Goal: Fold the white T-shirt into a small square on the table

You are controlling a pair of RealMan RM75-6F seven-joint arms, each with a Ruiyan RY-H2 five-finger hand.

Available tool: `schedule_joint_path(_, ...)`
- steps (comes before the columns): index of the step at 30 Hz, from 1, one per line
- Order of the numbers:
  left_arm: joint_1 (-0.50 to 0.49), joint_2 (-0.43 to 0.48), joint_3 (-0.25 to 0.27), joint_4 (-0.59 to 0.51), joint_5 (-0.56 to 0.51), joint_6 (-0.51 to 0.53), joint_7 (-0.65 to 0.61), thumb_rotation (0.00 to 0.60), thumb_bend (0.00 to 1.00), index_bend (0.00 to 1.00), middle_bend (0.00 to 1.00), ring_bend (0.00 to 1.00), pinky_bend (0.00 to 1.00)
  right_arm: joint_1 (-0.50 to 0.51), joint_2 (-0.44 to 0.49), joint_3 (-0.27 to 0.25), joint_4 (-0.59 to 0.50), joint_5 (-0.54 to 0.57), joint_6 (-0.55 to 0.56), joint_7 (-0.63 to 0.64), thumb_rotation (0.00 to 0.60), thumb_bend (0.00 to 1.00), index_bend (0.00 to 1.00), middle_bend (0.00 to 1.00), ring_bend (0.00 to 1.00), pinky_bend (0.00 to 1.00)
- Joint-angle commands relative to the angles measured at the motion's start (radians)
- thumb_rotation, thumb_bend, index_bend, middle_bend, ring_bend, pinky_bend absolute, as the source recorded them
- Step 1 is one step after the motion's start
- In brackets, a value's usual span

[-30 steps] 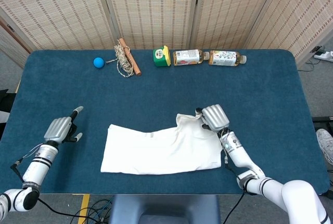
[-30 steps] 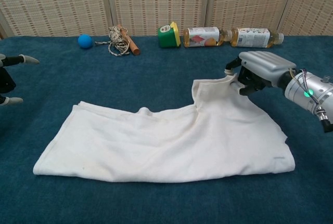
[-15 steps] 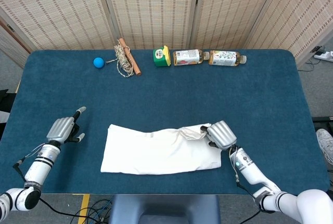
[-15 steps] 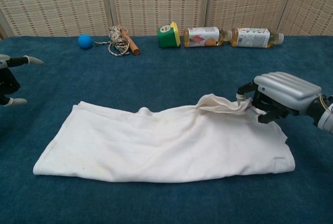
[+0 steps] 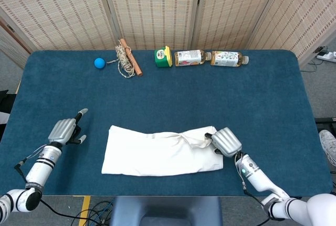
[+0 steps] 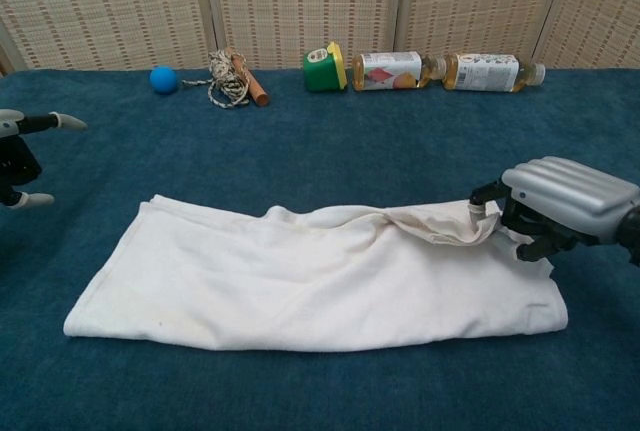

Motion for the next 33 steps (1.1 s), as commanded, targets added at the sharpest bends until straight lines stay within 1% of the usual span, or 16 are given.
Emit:
schedule_joint_path(1, -0.001, 0.000, -0.001, -0.002, 0.001, 0.000, 0.000, 0.600, 0.36, 0.00, 0.93, 0.85, 1.00, -0.008, 0.029, -0.005, -0.043, 0.009, -0.022, -0.016, 0.600, 0.47, 0.27, 0.97, 1.00, 1.00)
schedule_joint_path(2, -0.002, 0.000, -0.001, -0.002, 0.001, -0.001, -0.001, 0.600, 0.36, 0.00, 0.93, 0.85, 1.00, -0.010, 0.037, -0.005, -0.054, 0.011, -0.027, -0.021, 0.600, 0.46, 0.22, 0.97, 1.00, 1.00)
schedule_joint_path(5, -0.003, 0.001, -0.001, -0.003, 0.005, -0.001, -0.001, 0.600, 0.36, 0.00, 0.93, 0.85, 1.00, -0.017, 0.062, -0.010, -0.090, 0.011, -0.030, -0.036, 0.600, 0.45, 0.19, 0.97, 1.00, 1.00)
schedule_joint_path(11, -0.008, 0.008, -0.003, -0.001, 0.020, 0.007, 0.002, 0.600, 0.36, 0.00, 0.93, 0.85, 1.00, -0.039, 0.120, -0.023, -0.175, -0.005, -0.004, -0.076, 0.600, 0.45, 0.19, 0.97, 1.00, 1.00)
schedule_joint_path(13, -0.011, 0.015, -0.005, -0.004, 0.026, 0.006, -0.001, 0.600, 0.36, 0.00, 0.93, 0.85, 1.00, -0.049, 0.146, -0.020, -0.207, -0.008, 0.016, -0.084, 0.600, 0.45, 0.22, 0.97, 1.00, 1.00)
schedule_joint_path(15, -0.014, 0.022, -0.007, -0.008, 0.033, 0.009, -0.003, 0.600, 0.36, 0.00, 0.93, 0.85, 1.00, -0.056, 0.172, -0.005, -0.239, -0.008, 0.046, -0.082, 0.600, 0.45, 0.26, 0.97, 1.00, 1.00)
schedule_joint_path(18, -0.019, 0.029, -0.009, -0.015, 0.052, 0.017, -0.009, 0.600, 0.36, 0.01, 0.93, 0.85, 1.00, -0.064, 0.220, 0.047, -0.298, 0.004, 0.110, -0.092, 0.600, 0.45, 0.29, 0.97, 1.00, 1.00)
schedule_joint_path(20, -0.024, 0.031, -0.009, -0.019, 0.074, 0.026, -0.013, 0.600, 0.36, 0.04, 0.93, 0.85, 1.00, -0.068, 0.262, 0.085, -0.350, 0.022, 0.142, -0.108, 0.600, 0.45, 0.29, 0.97, 1.00, 1.00)
schedule_joint_path(22, -0.031, 0.031, -0.007, -0.021, 0.099, 0.033, -0.017, 0.600, 0.36, 0.09, 0.93, 0.85, 1.00, -0.072, 0.302, 0.111, -0.396, 0.036, 0.161, -0.131, 0.600, 0.45, 0.29, 0.97, 1.00, 1.00)
schedule_joint_path(24, -0.045, 0.029, 0.000, -0.019, 0.140, 0.033, -0.028, 0.600, 0.36, 0.12, 0.93, 0.85, 1.00, -0.081, 0.347, 0.138, -0.449, 0.052, 0.185, -0.171, 0.600, 0.45, 0.31, 0.97, 1.00, 1.00)
schedule_joint_path(27, -0.066, 0.018, 0.008, -0.009, 0.176, 0.021, -0.037, 0.600, 0.36, 0.20, 0.93, 0.85, 1.00, -0.093, 0.384, 0.154, -0.494, 0.062, 0.205, -0.201, 0.600, 0.45, 0.33, 0.97, 1.00, 1.00)
schedule_joint_path(33, -0.115, -0.039, 0.014, 0.042, 0.196, -0.023, -0.037, 0.600, 0.36, 0.27, 0.93, 0.85, 1.00, -0.126, 0.419, 0.157, -0.536, 0.086, 0.217, -0.202, 0.600, 0.45, 0.33, 0.97, 1.00, 1.00)
